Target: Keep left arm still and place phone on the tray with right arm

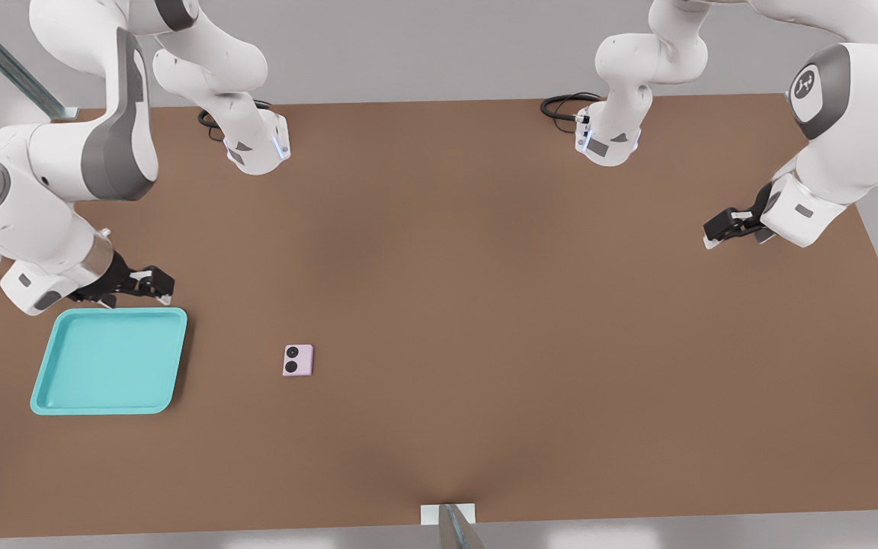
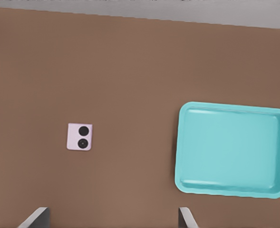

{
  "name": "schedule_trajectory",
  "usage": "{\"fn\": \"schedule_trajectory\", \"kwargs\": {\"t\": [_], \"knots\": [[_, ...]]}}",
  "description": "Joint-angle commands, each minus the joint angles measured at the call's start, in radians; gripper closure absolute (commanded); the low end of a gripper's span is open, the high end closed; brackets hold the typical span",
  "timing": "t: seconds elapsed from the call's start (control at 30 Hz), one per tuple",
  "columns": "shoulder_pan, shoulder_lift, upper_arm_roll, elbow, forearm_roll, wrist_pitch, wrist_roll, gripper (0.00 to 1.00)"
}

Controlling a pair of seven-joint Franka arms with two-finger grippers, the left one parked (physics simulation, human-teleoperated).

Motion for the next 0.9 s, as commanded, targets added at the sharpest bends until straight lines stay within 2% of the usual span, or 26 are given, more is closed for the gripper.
{"fn": "schedule_trajectory", "kwargs": {"t": [0.0,0.13,0.3,0.4,0.47,0.6,0.87], "knots": [[0.0,-0.001,-0.001,0.001,0.008,0.022,0.021,0.0],[0.021,0.042,0.0,0.002,0.003,0.085,0.023,0.0],[0.109,0.252,0.0,0.004,0.003,0.302,0.21,0.0],[0.139,0.358,0.0,-0.007,0.007,0.356,0.319,0.0],[0.155,0.366,0.025,-0.059,0.009,0.421,0.429,0.0],[0.17,0.372,0.062,-0.097,0.008,0.447,0.483,0.0],[0.164,0.388,0.083,-0.24,0.006,0.596,0.482,0.0]]}}
